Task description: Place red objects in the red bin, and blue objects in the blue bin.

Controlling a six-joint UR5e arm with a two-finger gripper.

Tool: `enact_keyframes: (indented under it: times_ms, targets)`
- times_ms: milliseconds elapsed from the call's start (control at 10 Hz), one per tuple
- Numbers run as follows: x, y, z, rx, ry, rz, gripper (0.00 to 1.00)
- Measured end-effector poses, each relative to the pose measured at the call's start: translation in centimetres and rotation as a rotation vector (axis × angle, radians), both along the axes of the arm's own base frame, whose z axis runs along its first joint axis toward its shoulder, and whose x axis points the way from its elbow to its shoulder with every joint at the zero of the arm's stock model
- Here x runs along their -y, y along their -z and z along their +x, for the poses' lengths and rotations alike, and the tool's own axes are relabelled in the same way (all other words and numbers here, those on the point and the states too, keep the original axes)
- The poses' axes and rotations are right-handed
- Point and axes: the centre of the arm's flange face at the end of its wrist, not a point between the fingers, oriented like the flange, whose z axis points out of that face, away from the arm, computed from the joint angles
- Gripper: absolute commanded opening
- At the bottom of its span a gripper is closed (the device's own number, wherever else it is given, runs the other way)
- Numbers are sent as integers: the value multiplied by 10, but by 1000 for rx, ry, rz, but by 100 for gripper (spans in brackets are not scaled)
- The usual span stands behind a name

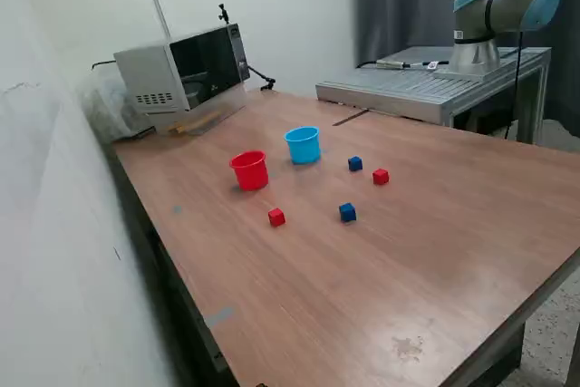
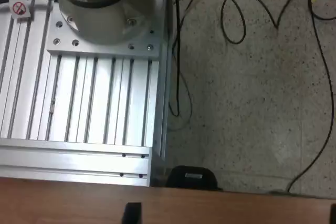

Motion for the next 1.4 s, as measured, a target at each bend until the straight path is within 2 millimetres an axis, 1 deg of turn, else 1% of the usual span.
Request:
enact_keyframes:
  times_ms: [600, 800, 1000, 1200, 1300, 1400]
  targets:
    - [3, 0, 1, -1, -4, -3, 100]
    - [5, -3, -3, -31, -3, -7, 100]
    - [7, -13, -19, -146, -3, -16, 100]
    - [8, -23, -46, -283, 2, -25, 100]
    - [9, -20, -63, -330, 5, -29, 100]
    - [10, -12, -84, -367, 20, -30, 100]
